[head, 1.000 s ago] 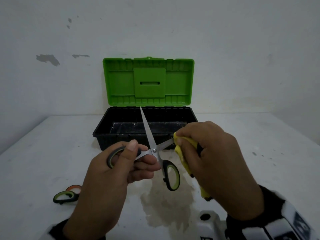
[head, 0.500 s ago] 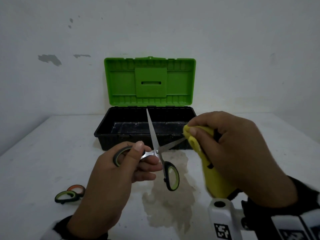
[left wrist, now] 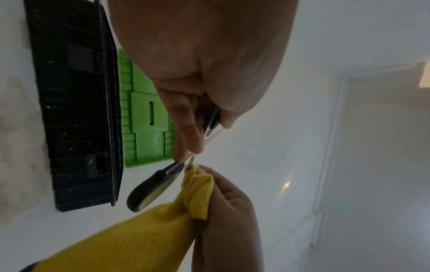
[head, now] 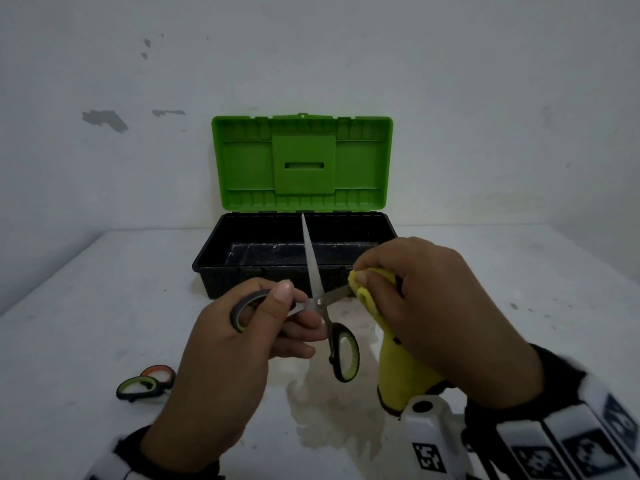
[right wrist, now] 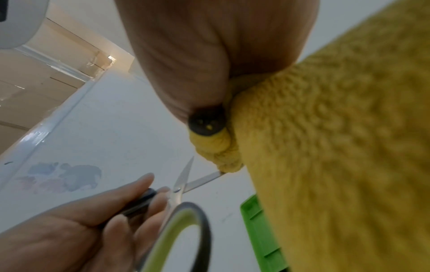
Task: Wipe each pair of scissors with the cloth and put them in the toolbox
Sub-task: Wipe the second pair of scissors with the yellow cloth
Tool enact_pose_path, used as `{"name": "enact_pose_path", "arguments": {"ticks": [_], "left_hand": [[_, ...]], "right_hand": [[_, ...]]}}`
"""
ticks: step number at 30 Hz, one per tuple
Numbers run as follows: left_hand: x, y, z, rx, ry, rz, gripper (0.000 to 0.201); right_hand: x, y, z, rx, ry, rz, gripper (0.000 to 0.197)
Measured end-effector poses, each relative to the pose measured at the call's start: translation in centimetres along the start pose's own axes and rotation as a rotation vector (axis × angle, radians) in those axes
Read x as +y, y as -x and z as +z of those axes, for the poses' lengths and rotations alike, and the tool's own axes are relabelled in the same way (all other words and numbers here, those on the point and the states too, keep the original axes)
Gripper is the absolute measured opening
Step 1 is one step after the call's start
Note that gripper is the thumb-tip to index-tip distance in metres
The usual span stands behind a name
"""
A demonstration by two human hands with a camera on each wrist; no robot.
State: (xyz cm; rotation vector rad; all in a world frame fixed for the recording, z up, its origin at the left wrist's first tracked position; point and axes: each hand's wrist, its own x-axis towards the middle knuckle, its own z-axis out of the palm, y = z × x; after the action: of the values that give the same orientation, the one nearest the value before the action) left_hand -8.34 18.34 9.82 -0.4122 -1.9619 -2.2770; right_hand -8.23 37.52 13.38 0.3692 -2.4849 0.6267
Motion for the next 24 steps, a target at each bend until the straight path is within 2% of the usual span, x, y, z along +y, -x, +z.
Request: {"name": "enact_pose_path", "arguments": {"ticks": [3, 9, 13, 18, 24], "left_hand": [[0.1, 0.0, 0.0, -0.002, 0.026, -0.026, 0.034], [0.6, 0.0, -0.1, 0.002, 0.17, -0.133, 0.036], [0.7, 0.0, 0.3, 0.025, 0.227, -0.205, 0.036], [0.7, -0.3, 1.0, 0.039, 0.287, -0.236, 0.036], [0.6, -0.4, 0.6, 0.041, 0.304, -0.265, 0.036]], "right_hand": [[1.1, 0.0, -0.6, 0.027, 0.018, 0.003, 0.013], [3.4, 0.2, -1.8, 0.062, 0.05, 0.116, 0.012], [2.1, 1.1, -2.4, 0.22, -0.032, -0.023, 0.012], [-0.3, 2.0, 0.5, 0.167, 0.022, -0.28, 0.011], [1.5, 1.5, 0.9, 0.231, -0.001, -0.193, 0.007]]}}
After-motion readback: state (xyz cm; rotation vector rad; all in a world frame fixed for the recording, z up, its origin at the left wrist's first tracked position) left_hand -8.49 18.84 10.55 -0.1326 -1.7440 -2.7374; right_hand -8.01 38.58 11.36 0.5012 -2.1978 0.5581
